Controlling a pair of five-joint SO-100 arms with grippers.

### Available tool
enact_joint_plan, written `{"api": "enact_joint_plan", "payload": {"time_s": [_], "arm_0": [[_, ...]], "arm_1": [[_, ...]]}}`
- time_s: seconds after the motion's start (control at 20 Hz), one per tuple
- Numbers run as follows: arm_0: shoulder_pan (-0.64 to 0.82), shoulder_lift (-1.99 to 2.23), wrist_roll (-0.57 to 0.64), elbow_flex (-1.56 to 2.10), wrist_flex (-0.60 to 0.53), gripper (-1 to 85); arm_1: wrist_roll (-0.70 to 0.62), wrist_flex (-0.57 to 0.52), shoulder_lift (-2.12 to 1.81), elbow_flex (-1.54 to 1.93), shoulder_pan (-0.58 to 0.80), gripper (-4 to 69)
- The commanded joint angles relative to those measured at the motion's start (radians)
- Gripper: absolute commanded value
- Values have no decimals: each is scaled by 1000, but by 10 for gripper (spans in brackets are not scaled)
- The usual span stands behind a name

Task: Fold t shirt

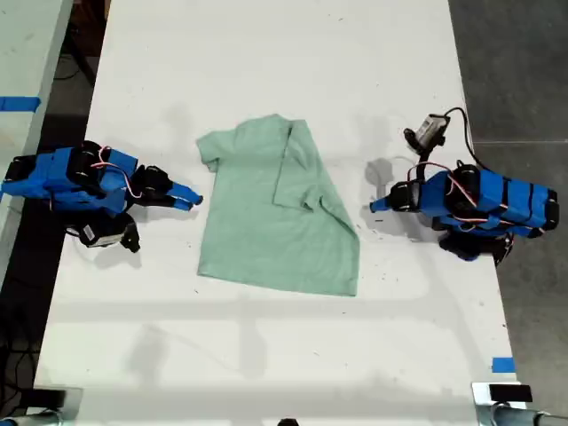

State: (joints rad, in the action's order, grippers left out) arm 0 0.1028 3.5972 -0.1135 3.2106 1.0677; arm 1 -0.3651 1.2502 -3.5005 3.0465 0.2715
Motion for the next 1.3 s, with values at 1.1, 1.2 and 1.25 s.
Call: {"api": "enact_joint_plan", "payload": {"time_s": [1.1, 1.2, 1.25], "arm_0": [[72, 6, 8, -3, 5, 120], [153, 6, 38, 0, 0, 120], [169, 6, 43, 0, 0, 121]], "arm_1": [[26, 0, -14, 46, -11, -3], [26, 0, -14, 46, -12, -3], [26, 0, -14, 46, -12, -3]]}}
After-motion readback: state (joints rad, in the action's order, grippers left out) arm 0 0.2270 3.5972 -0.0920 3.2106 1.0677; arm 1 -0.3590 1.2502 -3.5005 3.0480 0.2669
